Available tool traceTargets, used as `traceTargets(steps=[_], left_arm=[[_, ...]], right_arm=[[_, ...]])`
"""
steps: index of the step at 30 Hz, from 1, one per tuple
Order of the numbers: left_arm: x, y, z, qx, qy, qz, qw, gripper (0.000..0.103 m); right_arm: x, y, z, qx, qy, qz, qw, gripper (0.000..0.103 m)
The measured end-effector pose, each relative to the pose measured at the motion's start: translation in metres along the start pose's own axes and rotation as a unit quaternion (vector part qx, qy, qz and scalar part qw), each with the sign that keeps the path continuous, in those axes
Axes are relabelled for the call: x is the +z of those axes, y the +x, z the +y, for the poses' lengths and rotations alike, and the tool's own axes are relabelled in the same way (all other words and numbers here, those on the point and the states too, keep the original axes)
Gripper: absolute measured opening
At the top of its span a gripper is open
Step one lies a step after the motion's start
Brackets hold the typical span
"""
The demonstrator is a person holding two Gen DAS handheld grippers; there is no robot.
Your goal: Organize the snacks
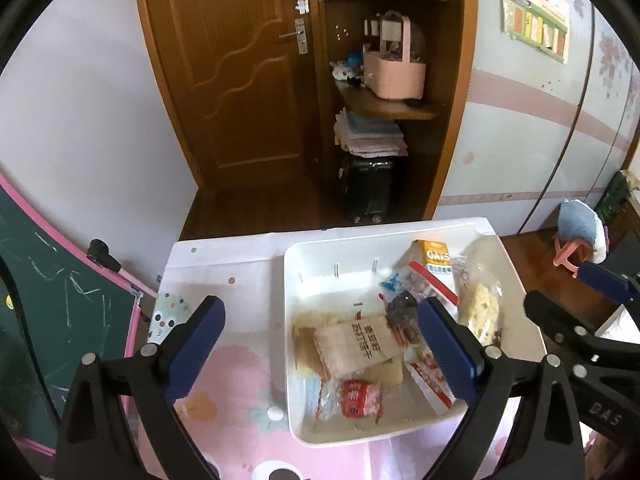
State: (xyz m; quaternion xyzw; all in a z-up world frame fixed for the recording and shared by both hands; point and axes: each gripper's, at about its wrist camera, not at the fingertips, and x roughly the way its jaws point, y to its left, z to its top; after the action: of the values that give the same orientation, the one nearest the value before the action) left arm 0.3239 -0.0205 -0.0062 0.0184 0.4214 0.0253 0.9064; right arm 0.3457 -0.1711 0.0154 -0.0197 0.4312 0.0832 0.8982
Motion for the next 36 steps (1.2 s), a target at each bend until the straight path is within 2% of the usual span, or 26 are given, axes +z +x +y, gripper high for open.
traceTargets(steps=[4, 8, 14, 18, 25, 30, 36], left_arm=[[-0.009, -0.036, 0.004, -0.005, -0.002, -0.019, 0.9998, 0.097], [-0.023, -0.075, 0.012, -0.008, -0.010, -0.039, 0.9991, 0.101], [-0.062, -0.130, 0.020, -0.017, -0.012, -0.059, 0.9980, 0.102], [-0.097, -0.161, 0.025, -0.022, -0.015, -0.055, 0.9981, 0.102], [-0.164, -0.201, 0.035, -0.017, -0.013, -0.042, 0.9989, 0.102], [-0.206, -0.212, 0.042, -0.029, -0.027, -0.013, 0.9991, 0.102], [-0.244, -0.226, 0.048, -0.008, -0.035, -0.011, 0.9993, 0.102]], right_arm=[[-0.009, -0.025, 0.006, 0.002, 0.000, -0.008, 1.000, 0.080], [-0.020, -0.058, 0.013, 0.005, 0.000, -0.022, 1.000, 0.080], [-0.051, -0.105, 0.027, 0.013, 0.000, -0.031, 0.999, 0.080], [-0.083, -0.132, 0.041, 0.010, -0.010, -0.032, 0.999, 0.080], [-0.135, -0.163, 0.053, 0.042, 0.011, -0.031, 0.999, 0.081], [-0.178, -0.176, 0.063, 0.043, 0.023, -0.017, 0.999, 0.081], [-0.216, -0.190, 0.074, 0.028, 0.009, -0.015, 0.999, 0.081]])
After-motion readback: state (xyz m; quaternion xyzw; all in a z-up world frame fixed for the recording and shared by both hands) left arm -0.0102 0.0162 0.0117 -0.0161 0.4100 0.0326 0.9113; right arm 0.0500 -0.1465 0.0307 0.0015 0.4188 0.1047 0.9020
